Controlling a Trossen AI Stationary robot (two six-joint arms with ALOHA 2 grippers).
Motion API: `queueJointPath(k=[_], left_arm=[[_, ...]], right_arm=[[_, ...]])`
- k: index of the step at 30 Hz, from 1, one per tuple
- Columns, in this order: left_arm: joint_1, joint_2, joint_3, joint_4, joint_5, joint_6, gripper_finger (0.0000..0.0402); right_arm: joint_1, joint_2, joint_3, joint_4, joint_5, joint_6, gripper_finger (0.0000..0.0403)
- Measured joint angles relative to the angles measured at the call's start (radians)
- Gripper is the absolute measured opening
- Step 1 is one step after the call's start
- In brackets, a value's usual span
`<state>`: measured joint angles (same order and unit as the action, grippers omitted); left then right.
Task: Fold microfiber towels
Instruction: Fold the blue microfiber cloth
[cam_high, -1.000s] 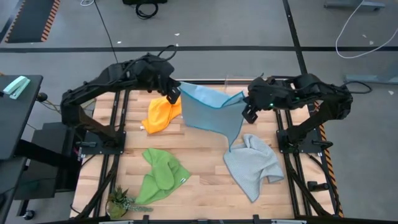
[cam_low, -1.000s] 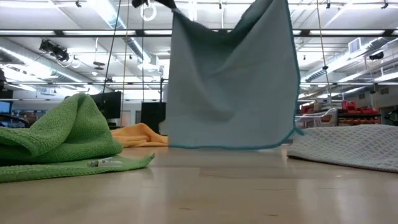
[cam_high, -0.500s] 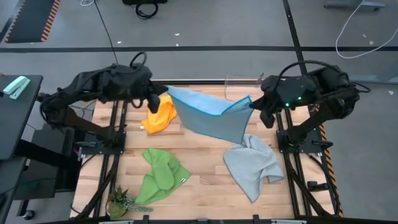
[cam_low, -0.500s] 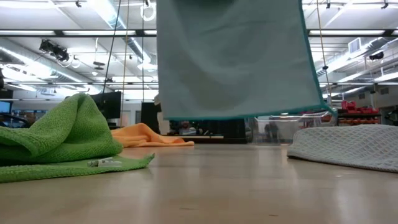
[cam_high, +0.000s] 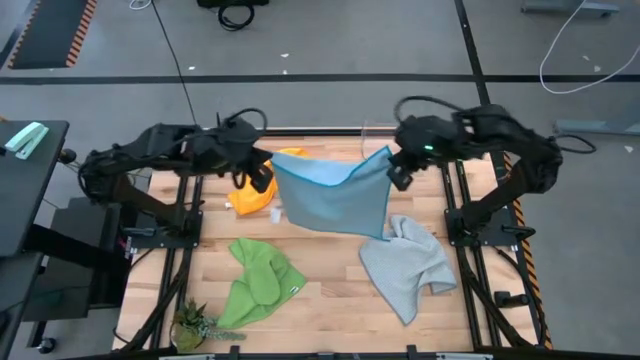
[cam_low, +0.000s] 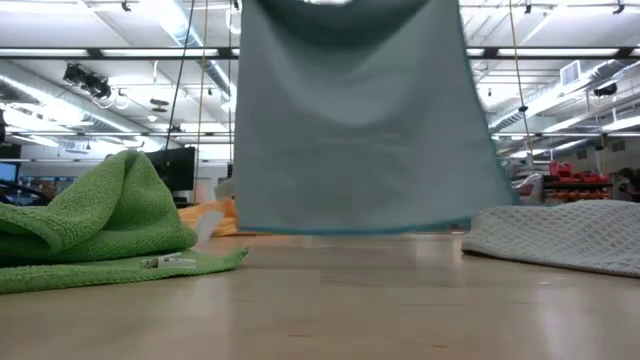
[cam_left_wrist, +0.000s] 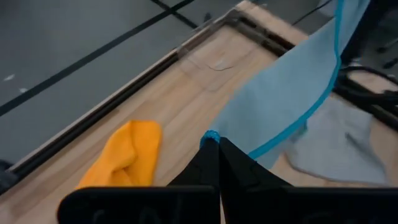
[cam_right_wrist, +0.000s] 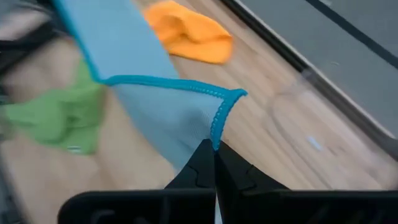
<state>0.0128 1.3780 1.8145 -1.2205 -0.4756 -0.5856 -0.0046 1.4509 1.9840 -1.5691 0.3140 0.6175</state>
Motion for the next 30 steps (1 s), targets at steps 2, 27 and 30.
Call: queueJointPath(k=[2, 27, 30], left_arm=[[0.03, 0.023, 0.0, -0.025, -0.003, 0.0, 0.0001], [0.283, 0.113, -0.445, 0.314, 0.297, 0.101, 0.0001], [0.283, 0.113, -0.493, 0.333, 0.335, 0.101, 0.0001]], right_arm=[[-0.05, 0.009, -0.059, -0.002, -0.008, -0.024, 0.0], [-0.105, 0.005, -0.517, 0.215, -0.045, -0.052, 0.0], [-0.087, 0.005, -0.581, 0.283, -0.095, -0.041, 0.0]])
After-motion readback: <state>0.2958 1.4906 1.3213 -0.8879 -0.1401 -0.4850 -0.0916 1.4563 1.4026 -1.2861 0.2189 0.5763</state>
